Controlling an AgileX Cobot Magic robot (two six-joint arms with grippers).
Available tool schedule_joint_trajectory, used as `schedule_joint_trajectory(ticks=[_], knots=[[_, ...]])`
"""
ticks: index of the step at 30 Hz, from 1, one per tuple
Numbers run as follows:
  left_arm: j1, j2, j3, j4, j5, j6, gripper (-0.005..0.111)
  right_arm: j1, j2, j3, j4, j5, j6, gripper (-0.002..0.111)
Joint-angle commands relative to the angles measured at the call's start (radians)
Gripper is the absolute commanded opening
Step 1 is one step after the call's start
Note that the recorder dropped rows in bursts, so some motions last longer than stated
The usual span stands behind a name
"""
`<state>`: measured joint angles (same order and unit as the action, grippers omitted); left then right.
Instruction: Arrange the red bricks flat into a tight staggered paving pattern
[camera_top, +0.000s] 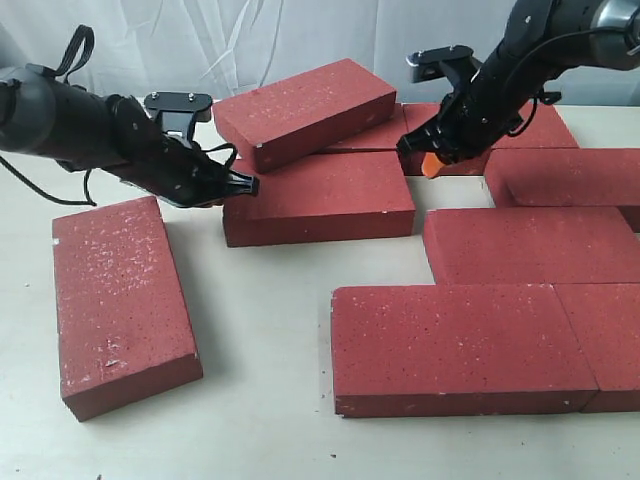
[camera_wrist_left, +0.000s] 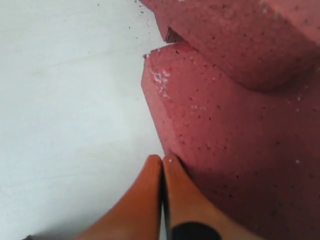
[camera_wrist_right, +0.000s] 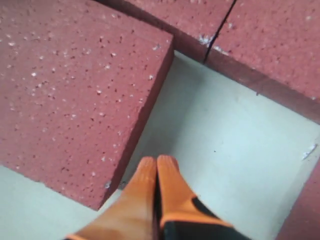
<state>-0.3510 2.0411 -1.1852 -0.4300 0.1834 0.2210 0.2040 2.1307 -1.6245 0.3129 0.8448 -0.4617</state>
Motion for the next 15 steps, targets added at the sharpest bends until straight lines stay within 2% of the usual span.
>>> schedule_joint_trajectory(ticks=[1,5,8,11,15], knots=[[-0.034,0.030,-0.003,-0.026,-0.055,0.008,0.000,-0.007,-0.067,0.007,-0.001,0.040,-0.002,-0.001],[-0.042,0.019,-0.003,-0.030,-0.103,0.003,0.000,-0.004,-0.098,0.024,0.062,0.069,-0.029,-0.001],[-0.031,0.019,-0.003,0.014,-0.073,0.003,0.000,0.008,-0.117,0.095,0.187,0.105,-0.218,-0.001],[-0.013,0.006,-0.003,0.021,-0.042,0.003,0.000,0.030,-0.111,0.140,0.193,0.103,-0.295,-0.001],[0.010,-0.040,-0.001,0.049,0.024,0.023,0.000,0.118,-0.065,0.145,0.193,0.087,-0.322,-0.001]])
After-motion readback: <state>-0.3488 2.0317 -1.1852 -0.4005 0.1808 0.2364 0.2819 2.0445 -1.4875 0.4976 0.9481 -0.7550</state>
